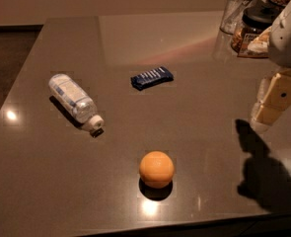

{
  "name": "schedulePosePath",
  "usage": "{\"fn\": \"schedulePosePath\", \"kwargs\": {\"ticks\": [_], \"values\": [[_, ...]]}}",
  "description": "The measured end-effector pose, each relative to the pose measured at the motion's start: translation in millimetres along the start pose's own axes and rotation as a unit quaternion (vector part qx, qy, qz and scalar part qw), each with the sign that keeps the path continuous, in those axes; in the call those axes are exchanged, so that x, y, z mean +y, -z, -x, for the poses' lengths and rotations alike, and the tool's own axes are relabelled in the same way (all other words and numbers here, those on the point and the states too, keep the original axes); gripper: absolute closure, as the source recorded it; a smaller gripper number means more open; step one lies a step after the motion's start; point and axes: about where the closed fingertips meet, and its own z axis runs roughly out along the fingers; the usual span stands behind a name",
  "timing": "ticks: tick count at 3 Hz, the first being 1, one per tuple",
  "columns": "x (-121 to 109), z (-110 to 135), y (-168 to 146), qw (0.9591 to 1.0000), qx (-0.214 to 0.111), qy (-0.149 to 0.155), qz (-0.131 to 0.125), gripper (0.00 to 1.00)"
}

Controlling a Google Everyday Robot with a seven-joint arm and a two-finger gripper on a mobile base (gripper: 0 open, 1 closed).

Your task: Move blue plastic bottle near orange

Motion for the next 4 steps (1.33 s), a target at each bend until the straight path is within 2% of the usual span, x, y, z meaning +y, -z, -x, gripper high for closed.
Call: {"fn": "schedulePosePath", "kwargs": {"ticks": [2, 3, 4], "values": [[2.0, 15.0, -11.7, 0.9997, -0.012, -0.017, 0.013, 0.00], [10.0, 43.7, -32.5, 0.9989, -0.017, -0.028, 0.034, 0.00], [23.1, 99.8, -58.3, 0.9974, -0.013, -0.029, 0.065, 0.00]]}}
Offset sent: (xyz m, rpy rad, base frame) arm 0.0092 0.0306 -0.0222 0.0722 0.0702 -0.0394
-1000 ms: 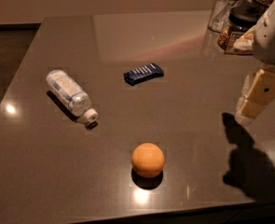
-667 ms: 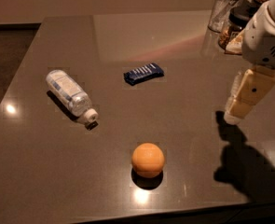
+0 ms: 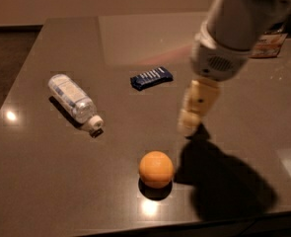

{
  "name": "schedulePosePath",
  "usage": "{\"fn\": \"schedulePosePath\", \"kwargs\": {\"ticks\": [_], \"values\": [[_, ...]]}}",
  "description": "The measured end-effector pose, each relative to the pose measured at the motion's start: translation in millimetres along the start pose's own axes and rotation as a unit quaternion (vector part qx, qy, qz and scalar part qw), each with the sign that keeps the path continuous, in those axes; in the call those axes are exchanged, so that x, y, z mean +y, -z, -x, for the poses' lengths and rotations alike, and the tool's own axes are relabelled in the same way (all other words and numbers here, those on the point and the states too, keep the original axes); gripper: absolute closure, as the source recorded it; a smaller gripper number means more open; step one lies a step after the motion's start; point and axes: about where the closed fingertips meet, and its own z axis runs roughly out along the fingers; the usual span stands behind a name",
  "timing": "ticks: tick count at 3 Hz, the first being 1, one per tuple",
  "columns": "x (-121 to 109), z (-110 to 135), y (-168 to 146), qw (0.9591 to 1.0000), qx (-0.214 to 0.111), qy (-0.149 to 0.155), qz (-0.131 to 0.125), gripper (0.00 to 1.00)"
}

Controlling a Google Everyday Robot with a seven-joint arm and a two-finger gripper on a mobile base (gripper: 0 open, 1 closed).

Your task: Move blue plastic bottle near orange

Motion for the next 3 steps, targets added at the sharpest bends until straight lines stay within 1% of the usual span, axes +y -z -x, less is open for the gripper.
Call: {"fn": "schedulePosePath", "kwargs": {"ticks": [1, 2, 3], "values": [[7.1, 35.6, -12.5, 0.9999, 0.001, 0.004, 0.015, 0.00], [12.1, 78.3, -25.3, 0.9998, 0.013, -0.001, 0.013, 0.00], [12.1, 78.4, -25.2, 0.9998, 0.013, -0.001, 0.013, 0.00]]}}
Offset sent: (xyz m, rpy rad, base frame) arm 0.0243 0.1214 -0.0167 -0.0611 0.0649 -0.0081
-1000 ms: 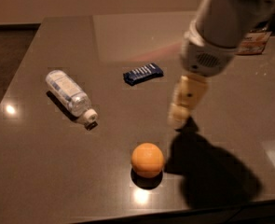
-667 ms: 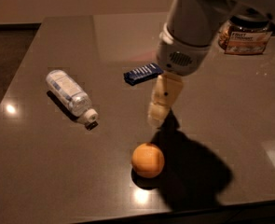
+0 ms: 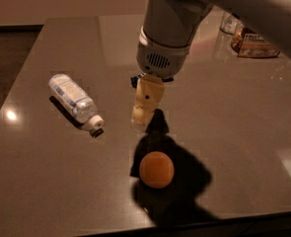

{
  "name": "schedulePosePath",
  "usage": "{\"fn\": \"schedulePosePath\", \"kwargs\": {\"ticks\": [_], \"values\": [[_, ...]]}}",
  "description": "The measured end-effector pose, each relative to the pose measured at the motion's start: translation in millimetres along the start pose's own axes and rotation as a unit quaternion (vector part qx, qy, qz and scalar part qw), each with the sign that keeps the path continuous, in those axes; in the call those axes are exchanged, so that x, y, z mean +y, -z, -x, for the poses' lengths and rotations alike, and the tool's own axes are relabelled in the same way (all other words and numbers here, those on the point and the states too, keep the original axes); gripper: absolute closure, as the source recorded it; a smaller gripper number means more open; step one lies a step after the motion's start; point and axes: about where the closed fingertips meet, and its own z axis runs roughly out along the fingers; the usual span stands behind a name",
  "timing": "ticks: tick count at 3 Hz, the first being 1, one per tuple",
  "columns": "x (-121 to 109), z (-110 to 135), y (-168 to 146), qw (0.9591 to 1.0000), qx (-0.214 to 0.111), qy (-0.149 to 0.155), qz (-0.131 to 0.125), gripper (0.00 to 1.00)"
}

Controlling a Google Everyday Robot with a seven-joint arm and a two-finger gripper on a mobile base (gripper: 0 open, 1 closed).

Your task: Move blue plastic bottle near orange

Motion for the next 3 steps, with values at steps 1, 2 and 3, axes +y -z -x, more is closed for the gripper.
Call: {"fn": "schedulePosePath", "kwargs": {"ticks": [1, 2, 3], "values": [[0.0, 17.6, -4.5, 0.9998, -0.004, -0.017, -0.008, 0.00], [-11.5, 45.2, -14.5, 0.9969, -0.012, -0.071, -0.030, 0.00], [-28.7, 74.7, -34.2, 0.9912, -0.015, -0.128, -0.029, 0.00]]}}
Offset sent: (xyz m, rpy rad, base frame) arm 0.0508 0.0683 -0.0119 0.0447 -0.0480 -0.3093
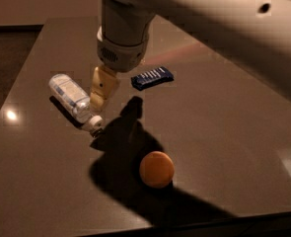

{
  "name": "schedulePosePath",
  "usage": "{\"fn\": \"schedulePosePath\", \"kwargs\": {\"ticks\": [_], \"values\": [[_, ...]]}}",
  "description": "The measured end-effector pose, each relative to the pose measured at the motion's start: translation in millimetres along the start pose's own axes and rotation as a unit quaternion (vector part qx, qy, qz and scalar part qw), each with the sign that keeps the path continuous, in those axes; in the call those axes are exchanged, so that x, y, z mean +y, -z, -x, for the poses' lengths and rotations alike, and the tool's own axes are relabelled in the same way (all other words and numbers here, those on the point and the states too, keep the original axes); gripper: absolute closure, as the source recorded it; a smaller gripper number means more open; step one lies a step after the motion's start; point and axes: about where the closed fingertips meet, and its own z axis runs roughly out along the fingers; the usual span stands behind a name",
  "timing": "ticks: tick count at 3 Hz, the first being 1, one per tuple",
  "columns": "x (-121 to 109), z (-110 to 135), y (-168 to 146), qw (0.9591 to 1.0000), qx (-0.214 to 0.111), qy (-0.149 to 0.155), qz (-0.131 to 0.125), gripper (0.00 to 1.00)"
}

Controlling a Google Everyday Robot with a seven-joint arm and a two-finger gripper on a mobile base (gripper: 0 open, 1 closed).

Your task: Move blue plastic bottle near orange

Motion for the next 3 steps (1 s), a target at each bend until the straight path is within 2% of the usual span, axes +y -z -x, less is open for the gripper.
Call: {"fn": "schedulePosePath", "kwargs": {"ticks": [1, 2, 3], "values": [[-2.4, 14.0, -14.9, 0.9996, 0.003, -0.027, 0.009, 0.00], [10.0, 38.6, -48.7, 0.9988, 0.018, -0.033, 0.033, 0.00], [19.3, 57.0, -68.2, 0.9982, 0.029, -0.025, 0.045, 0.00]]}}
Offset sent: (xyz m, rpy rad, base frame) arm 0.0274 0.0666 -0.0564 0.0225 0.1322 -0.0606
